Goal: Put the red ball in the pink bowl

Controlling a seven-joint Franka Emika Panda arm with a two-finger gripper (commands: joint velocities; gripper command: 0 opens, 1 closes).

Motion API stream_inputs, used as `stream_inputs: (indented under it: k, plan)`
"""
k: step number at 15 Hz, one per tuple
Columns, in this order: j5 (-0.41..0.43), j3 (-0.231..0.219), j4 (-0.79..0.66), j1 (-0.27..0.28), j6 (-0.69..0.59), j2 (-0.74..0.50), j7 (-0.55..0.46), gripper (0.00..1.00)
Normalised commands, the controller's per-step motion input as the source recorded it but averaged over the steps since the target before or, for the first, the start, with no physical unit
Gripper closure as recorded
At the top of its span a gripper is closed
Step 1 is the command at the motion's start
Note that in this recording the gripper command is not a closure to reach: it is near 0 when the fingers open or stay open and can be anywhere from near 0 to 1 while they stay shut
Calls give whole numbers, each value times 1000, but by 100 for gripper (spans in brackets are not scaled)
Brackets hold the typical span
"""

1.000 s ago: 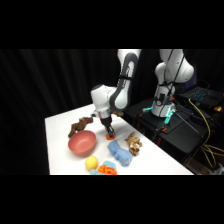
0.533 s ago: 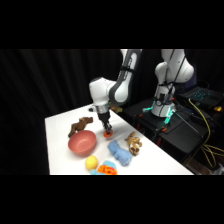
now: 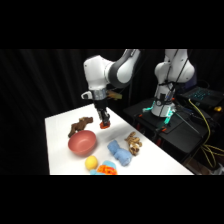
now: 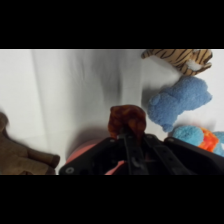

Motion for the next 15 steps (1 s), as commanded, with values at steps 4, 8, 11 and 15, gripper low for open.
stream_inputs:
  k: [4, 8, 11, 15]
  plan:
    - [-131, -65, 556, 120, -314, 288, 25, 20]
    - [-116, -77, 547, 46, -310, 308, -53, 20]
    - [-90, -58, 524, 17, -284, 326, -93, 20]
    - [-96, -33, 590, 11, -310, 382, -94, 20]
